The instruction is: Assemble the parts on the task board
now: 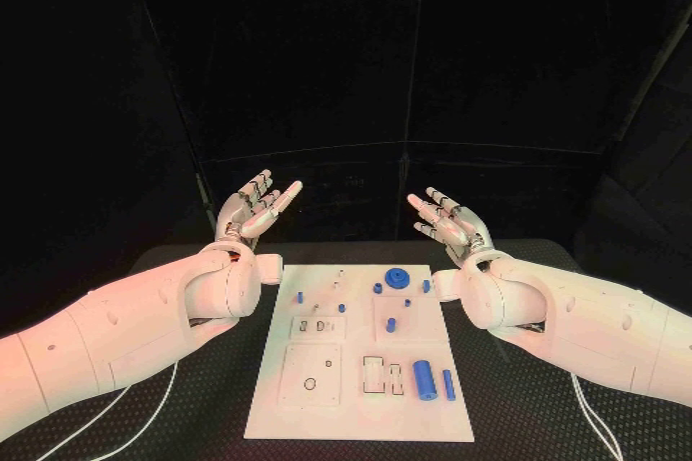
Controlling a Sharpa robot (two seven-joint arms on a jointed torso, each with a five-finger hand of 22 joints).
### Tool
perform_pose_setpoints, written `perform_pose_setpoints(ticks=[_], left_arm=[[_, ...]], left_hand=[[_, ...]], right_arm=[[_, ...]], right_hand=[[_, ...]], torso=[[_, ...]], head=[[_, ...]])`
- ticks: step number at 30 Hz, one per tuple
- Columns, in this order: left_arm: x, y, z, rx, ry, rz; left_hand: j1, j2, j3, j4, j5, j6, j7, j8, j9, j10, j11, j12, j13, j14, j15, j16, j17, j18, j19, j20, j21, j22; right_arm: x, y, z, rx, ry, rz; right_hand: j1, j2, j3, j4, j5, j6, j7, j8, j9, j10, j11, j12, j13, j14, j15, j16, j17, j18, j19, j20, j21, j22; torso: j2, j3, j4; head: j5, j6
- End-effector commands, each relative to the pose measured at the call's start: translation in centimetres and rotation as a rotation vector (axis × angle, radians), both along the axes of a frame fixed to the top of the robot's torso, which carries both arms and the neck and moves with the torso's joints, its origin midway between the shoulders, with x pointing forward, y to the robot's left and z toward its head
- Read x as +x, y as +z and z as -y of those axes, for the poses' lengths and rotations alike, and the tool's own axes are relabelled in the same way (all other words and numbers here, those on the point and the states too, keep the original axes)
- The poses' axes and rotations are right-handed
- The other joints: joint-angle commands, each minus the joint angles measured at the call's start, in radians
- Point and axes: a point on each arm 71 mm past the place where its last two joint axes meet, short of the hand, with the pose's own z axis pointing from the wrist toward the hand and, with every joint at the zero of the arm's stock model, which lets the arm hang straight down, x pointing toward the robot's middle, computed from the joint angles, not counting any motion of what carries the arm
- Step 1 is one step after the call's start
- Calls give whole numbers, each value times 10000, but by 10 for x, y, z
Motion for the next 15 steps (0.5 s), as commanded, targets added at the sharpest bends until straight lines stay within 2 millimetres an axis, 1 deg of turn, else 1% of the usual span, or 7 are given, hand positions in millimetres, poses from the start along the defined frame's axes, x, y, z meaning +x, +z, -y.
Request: perform_pose_setpoints(ticks=[1, 5, 7, 8, 11, 14, 15], left_arm=[[1, 4, 5, -339, -701, 525], [1, 4, 5, -339, -701, 525], [1, 4, 5, -339, -701, 525], [1, 4, -5, -287, -635, 498], [1, 3, -7, -281, -648, 439], [1, 2, -10, -283, -685, 369], [1, 2, -10, -291, -715, 347]], left_hand=[[450, -67, -55, 146, 98, 157, 329, 64, 22, 141, 19, 73, 20, 172, 83, 53, 27, 213, 38, 159, 69, 27], [449, -51, -73, 146, 97, 175, 335, 67, 24, 157, 24, 76, 22, 190, 86, 57, 30, 214, 41, 160, 71, 28], [453, -33, -77, 145, 96, 203, 348, 72, 28, 188, 38, 82, 27, 220, 90, 64, 36, 217, 54, 161, 76, 31], [458, -23, -72, 144, 94, 221, 359, 76, 31, 208, 50, 85, 29, 251, 95, 70, 42, 219, 63, 161, 79, 33], [571, 89, 40, 142, 58, 481, 511, 127, 65, 507, 205, 138, 65, 719, 160, 175, 118, 266, 297, 171, 154, 78], [829, 477, 395, 82, -61, 1348, 770, 306, 167, 1367, 488, 290, 152, 2226, 303, 570, 353, 454, 1350, 152, 460, 255], [941, 750, 588, 12, -115, 1785, 875, 407, 218, 1938, 616, 414, 214, 3229, 431, 878, 513, 669, 2288, 105, 745, 418]], right_arm=[[1, -2, -11, -164, 1857, -95], [3, -2, -11, -192, 2109, -132], [3, -2, -11, -197, 2155, -139], [3, 0, -1, -1023, 2009, 386], [5, 1, 2, -2121, 2074, 1089], [6, 2, 3, -3353, 2303, 1781], [6, 2, 4, -3802, 2406, 2007]], right_hand=[[567, 51, -130, -62, 81, 207, 1274, 72, 31, 219, 175, 80, 35, 235, 128, 76, 26, 165, 64, 140, 84, 33], [1033, 111, -110, -395, -68, 583, 1386, 124, 72, 698, 286, 130, 74, 686, 257, 125, 63, 245, 209, 131, 158, 68], [1607, 124, 9, -822, -259, 1462, 1573, 314, 188, 1635, 481, 296, 165, 1728, 382, 309, 163, 461, 946, 101, 406, 207], [1824, 118, 60, -995, -306, 1863, 1580, 406, 238, 2064, 506, 375, 202, 2233, 360, 407, 207, 540, 1304, 114, 537, 275], [2652, 91, 340, -1746, -393, 3966, 1512, 931, 482, 5203, 250, 1060, 466, 5720, -56, 1233, 501, 989, 3564, 94, 1466, 710], [3010, 179, 554, -2193, -527, 6398, 1224, 1518, 716, 6809, -111, 1499, 500, 7166, -494, 1615, 537, 1359, 4515, 42, 1989, 876], [3078, 172, 606, -2334, -588, 6863, 1138, 1597, 729, 7172, -266, 1557, 471, 7611, -621, 1722, 555, 1396, 4808, -48, 2149, 925]], torso=[[-5, 0, 3], [-5, 0, 3], [-5, 0, 3], [75, -5, -20], [68, -9, -13], [60, -18, -11], [56, -24, -6]], head=[[0, -2], [0, -2], [0, -2], [-46, -153], [-70, -200], [-67, -243], [-60, -273]])
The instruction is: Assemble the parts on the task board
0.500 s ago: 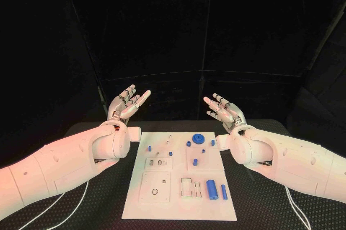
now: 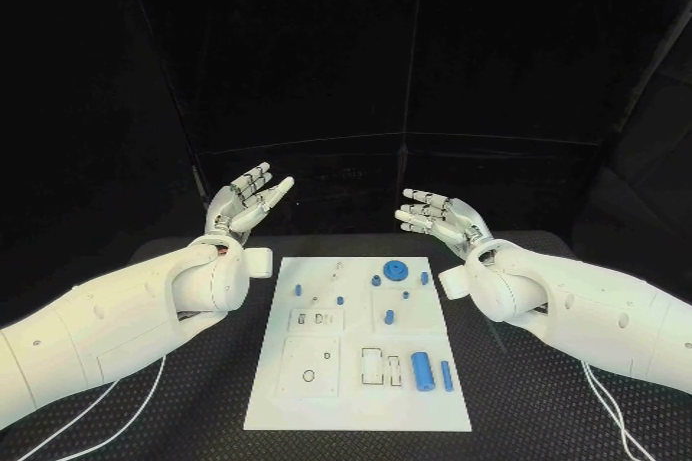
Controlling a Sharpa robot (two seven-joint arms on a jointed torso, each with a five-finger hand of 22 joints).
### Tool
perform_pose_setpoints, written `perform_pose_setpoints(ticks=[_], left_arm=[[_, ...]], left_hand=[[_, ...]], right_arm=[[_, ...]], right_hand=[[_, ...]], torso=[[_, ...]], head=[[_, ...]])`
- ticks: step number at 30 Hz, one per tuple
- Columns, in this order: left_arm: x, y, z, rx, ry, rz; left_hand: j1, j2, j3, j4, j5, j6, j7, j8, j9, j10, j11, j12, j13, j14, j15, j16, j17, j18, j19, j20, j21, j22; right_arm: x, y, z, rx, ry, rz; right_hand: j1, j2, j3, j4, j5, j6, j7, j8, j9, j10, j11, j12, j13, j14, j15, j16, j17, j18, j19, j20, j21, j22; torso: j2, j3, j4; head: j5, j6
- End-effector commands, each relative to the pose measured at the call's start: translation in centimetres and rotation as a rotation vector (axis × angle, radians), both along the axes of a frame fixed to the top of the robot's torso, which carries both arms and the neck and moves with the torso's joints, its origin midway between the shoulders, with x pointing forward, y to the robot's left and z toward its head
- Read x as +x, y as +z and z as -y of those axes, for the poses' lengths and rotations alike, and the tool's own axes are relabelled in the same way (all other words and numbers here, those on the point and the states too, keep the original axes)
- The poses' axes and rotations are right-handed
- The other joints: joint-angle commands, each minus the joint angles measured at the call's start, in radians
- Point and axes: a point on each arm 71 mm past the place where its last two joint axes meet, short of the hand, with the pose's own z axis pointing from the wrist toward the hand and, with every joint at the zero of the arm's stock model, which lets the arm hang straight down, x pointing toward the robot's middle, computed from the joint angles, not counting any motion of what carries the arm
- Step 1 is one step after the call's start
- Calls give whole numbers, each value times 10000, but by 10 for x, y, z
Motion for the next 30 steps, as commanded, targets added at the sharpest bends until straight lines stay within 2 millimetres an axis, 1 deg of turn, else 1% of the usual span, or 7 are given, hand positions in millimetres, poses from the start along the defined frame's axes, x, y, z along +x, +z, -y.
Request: perform_pose_setpoints(ticks=[1, 3, 6, 8, 20, 28, 30], left_arm=[[-1, 2, 2, -152, -424, 163], [-2, 3, 0, -158, -547, 155], [-6, 5, -2, -157, -841, 156], [-9, 7, -3, -138, -1100, 184], [-32, 20, 13, -466, -2215, 336], [-43, 25, 25, -721, -2873, 254], [-44, 26, 26, -748, -2941, 253]], left_hand=[[251, 674, 463, -79, -141, 1173, 893, 270, 132, 1609, 344, 357, 168, 2100, 155, 664, 326, 520, 2419, -47, 764, 418], [555, 1184, 753, -129, -209, 2756, 904, 637, 298, 4482, 479, 1077, 448, 3397, -164, 1138, 495, 851, 3984, -57, 1425, 683], [643, 1472, 719, -278, -260, 4858, 813, 1145, 488, 6211, 36, 1650, 569, 5427, -774, 1931, 900, 1080, 5830, -439, 2213, 970], [605, 1579, 598, -341, -255, 5376, 699, 1270, 481, 6891, -189, 1783, 601, 6057, -1000, 2087, 1110, 1045, 6460, -701, 2388, 1011], [758, 1780, 216, -763, -251, 5847, 551, 960, 220, 7436, -312, 1215, 378, 6343, -1116, 1605, 1522, 1006, 7153, -874, 2217, 834], [692, 1868, -28, -929, -250, 5806, 601, 701, 204, 7308, -216, 830, 270, 6029, -979, 1031, 1576, 999, 7039, -755, 1859, 617], [692, 1874, -44, -943, -251, 5810, 602, 688, 205, 7309, -213, 812, 269, 6017, -973, 997, 1582, 999, 7032, -747, 1834, 602]], right_arm=[[-1, 5, -6, -2386, 986, 1595], [2, 8, -7, -3168, 1286, 1953], [8, 12, -12, -4723, 1824, 2540], [11, 14, -16, -5734, 2085, 2774], [20, 21, -28, -10839, 2463, 3363], [25, 28, -37, -12390, 2292, 3534], [26, 28, -39, -12566, 2292, 3552]], right_hand=[[1137, 95, 470, -1278, -341, 4268, 874, 884, 332, 4144, -620, 799, 91, 4370, -754, 942, 221, 698, 2905, -265, 1363, 521], [1042, 110, 534, -1468, -231, 4637, 742, 816, 251, 4608, -717, 699, 50, 4919, -930, 944, 199, 719, 3228, -417, 1537, 557], [684, -48, 373, -1531, 150, 5043, 636, 751, 181, 5168, -877, 612, 65, 5774, -1183, 1084, 280, 720, 3794, -666, 1861, 657], [632, -32, 360, -1662, 20, 5336, 504, 731, 155, 5611, -1020, 576, 71, 6403, -1411, 1228, 389, 721, 4245, -889, 2151, 766], [428, -98, 131, -2288, 2, 6143, 55, 442, 111, 6963, -1593, 155, 94, 9238, -2203, 2975, 1774, 681, 6183, -1939, 4306, 1852], [246, -108, 72, -2309, -32, 5967, 48, -54, 102, 6503, -1550, -313, 84, 9226, -2196, 5029, 3311, 655, 6122, -2026, 5646, 2695], [221, -100, 74, -2301, -40, 5910, 28, -145, 108, 6319, -1523, -290, 97, 9264, -2216, 6375, 4598, 658, 6189, -2020, 6079, 2957]], torso=[[18, -18, 22], [61, 2, 25], [163, 27, -17], [245, 43, -41], [717, -55, 120], [1018, -113, 273], [1108, -125, 321]], head=[[-14, -70], [-16, -60], [41, -52], [34, -62], [-89, -93], [-75, -172], [-110, -155]])
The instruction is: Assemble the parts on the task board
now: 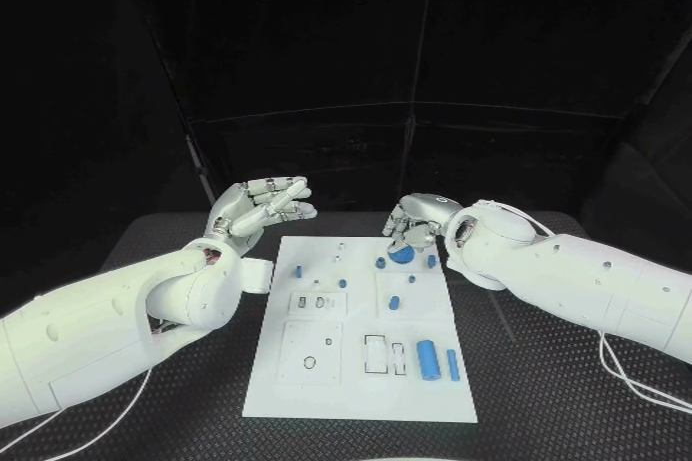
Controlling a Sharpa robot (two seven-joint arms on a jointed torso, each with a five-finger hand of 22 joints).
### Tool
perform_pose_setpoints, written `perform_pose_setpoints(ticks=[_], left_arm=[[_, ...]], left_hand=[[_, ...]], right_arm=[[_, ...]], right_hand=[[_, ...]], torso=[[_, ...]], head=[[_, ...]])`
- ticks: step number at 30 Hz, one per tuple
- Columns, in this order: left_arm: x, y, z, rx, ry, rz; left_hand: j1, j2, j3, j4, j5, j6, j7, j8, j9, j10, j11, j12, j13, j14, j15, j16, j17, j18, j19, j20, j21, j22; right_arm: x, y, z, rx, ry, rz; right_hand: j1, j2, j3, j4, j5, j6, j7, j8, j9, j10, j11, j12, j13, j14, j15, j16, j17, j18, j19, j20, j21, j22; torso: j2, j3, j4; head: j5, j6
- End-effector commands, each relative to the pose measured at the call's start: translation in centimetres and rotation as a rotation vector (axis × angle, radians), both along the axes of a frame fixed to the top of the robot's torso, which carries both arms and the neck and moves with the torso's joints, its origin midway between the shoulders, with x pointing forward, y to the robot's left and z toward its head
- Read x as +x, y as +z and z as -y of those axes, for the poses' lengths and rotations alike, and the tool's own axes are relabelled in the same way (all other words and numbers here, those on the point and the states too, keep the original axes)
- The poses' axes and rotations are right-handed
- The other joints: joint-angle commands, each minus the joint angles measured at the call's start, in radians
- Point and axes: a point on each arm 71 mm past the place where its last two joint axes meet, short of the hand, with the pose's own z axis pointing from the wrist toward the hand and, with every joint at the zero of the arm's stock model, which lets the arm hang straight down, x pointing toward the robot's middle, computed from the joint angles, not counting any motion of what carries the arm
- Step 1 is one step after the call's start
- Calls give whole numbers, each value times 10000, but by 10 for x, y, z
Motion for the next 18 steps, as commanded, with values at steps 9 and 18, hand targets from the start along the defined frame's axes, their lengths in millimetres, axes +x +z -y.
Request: perform_pose_setpoints(ticks=[9, 18], left_arm=[[-5, 4, 7, -122, -515, 42], [-4, 3, 9, -126, -557, -10]], left_hand=[[15, 133, -102, -20, -10, 42, 48, -92, -8, 2, 60, -70, -16, -109, 9, -115, 23, 41, -10, 81, -91, -42], [2, 159, -179, -85, -9, -40, 103, -206, -18, -85, 108, -197, -28, -91, 36, -237, 72, 46, 5, 108, -179, -102]], right_arm=[[3, -3, -9, -1554, 44, 170], [4, -6, -17, -1592, 346, -125]], right_hand=[[-80, 68, 109, -47, 67, -132, -42, -131, 6, -331, 13, -5, 20, 436, -5, 4500, 4577, 183, -157, 42, 1672, 1063], [-107, 70, 146, -42, 28, -136, -40, -130, 6, -307, 24, 4, 21, 411, 14, 5133, 5239, 196, -320, 56, 1995, 1279]], torso=[[424, -68, 156], [555, -77, 181]], head=[[-122, -70], [-66, -164]])
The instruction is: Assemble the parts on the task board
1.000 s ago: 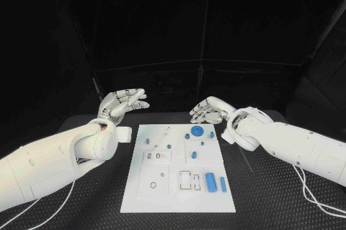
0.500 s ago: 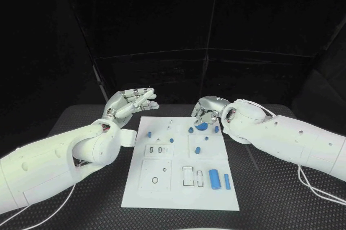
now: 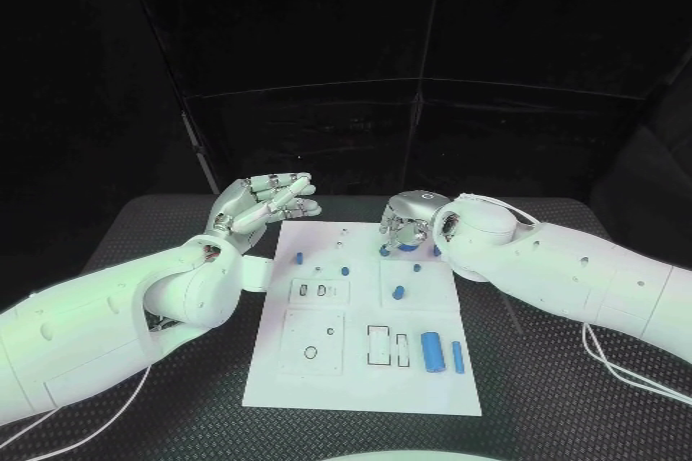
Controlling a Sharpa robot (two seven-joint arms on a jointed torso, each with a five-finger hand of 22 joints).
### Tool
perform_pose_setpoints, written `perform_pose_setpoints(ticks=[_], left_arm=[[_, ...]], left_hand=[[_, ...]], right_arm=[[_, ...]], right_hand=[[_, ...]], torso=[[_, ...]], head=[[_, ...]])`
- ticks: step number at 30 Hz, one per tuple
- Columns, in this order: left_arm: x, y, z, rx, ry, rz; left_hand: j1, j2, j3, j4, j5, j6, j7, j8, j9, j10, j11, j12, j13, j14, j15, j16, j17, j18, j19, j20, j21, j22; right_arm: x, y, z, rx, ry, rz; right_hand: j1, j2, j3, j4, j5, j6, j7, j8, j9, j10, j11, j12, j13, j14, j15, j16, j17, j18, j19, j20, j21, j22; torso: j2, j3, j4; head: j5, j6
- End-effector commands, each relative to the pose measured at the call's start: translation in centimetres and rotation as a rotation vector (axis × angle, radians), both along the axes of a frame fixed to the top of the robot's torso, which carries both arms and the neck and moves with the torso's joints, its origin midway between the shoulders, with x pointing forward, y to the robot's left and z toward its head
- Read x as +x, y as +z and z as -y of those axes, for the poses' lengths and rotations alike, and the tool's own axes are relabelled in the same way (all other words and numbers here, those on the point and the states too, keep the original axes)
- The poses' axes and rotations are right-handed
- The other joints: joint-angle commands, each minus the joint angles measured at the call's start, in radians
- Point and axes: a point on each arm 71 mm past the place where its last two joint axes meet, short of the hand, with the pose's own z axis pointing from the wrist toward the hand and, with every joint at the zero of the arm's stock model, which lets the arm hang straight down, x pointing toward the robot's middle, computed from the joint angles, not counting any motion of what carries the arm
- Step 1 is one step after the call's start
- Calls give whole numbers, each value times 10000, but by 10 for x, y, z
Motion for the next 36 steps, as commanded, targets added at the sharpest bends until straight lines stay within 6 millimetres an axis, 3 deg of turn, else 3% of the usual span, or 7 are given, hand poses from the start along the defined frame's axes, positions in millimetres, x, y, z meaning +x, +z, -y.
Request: perform_pose_setpoints(ticks=[1, 14, 36], left_arm=[[0, 1, 2, -32, -186, 54], [0, 1, 2, -13, -166, 23], [2, -1, 0, 36, -68, 0]], left_hand=[[-2, 80, -43, -6, -8, -1, 65, -53, -14, -40, 63, -44, -17, -56, 1, -50, 13, 49, 14, 55, -64, -15], [-19, 95, -73, -19, -9, -29, 85, -91, -14, -72, 79, -85, -18, -37, 9, -85, 35, 50, 31, 63, -89, -33], [-17, 106, -80, -28, -8, -30, 88, -99, -12, -76, 81, -95, -16, -25, 9, -94, 45, 51, 40, 64, -96, -39]], right_arm=[[0, -1, -4, -276, 269, -173], [3, -5, -11, -380, 411, -423], [5, -10, -10, -649, 399, -786]], right_hand=[[-57, 46, 103, -5, 33, -68, -24, -52, 5, -25, 2, 12, 13, 420, 10, 246, 276, 199, -102, -18, 115, 64], [118, 168, 393, -25, 33, 98, -19, -29, 11, 144, -18, -6, -5, 485, 6, 1205, 1330, 65, 140, -23, 1098, 1185], [208, 181, 779, -35, 21, 220, 12, -41, 4, 100, 6, -24, -17, 470, 29, 1678, 1800, 17, 145, 21, 1633, 1713]], torso=[[81, -4, 14], [80, 4, 54], [79, 8, 110]], head=[[12, -11], [12, -81], [13, -281]])
